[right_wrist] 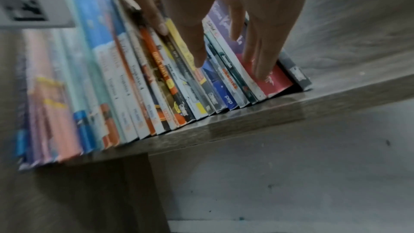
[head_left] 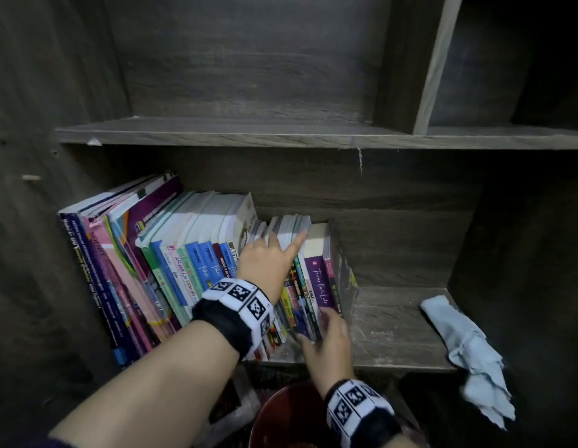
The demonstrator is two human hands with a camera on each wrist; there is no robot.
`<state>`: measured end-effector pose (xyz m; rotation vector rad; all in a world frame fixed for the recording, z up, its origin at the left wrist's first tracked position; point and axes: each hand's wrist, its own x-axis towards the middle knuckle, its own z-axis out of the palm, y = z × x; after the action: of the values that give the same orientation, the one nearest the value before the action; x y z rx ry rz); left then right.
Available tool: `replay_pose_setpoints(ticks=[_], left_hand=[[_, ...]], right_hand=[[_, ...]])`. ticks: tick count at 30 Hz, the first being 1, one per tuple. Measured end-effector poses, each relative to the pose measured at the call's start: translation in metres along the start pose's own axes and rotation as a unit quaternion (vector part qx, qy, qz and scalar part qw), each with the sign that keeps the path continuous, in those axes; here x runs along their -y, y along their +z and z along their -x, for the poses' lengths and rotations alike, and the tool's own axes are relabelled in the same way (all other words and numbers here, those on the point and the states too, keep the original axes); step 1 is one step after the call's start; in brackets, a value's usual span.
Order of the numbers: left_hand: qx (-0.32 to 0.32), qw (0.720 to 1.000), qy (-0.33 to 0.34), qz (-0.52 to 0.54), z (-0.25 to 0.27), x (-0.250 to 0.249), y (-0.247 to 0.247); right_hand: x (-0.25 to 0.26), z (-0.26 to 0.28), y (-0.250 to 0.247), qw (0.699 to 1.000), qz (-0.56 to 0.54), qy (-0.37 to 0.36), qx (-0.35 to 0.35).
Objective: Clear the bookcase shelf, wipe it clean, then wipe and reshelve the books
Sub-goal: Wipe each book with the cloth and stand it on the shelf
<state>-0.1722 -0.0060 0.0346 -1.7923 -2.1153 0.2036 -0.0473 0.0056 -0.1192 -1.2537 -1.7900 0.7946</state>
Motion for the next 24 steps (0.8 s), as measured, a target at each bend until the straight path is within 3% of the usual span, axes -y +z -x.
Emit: replay_pose_setpoints(ticks=[7, 10, 15, 24], left_hand=[[0.033, 0.998, 0.033, 0.033, -0.013, 0.011, -0.002], [0.056, 0.990, -0.006, 0.129, -0.019, 0.010, 0.001], [0.013, 0.972, -0.077, 0.223, -0.024, 0.008, 0.003], [0.003, 0.977, -0.086, 0.194, -0.022, 0.002, 0.004]], right_hand=[[0.002, -0.010, 0.001, 0.996, -0.078, 0.037, -0.012], [0.001, -0.013, 0.007, 0.992, -0.105, 0.051, -0.048], [0.000, -0.017, 0.026, 0.983, -0.104, 0.050, -0.141], [-0.002, -0.019, 0.040, 0.971, -0.132, 0.049, -0.193]])
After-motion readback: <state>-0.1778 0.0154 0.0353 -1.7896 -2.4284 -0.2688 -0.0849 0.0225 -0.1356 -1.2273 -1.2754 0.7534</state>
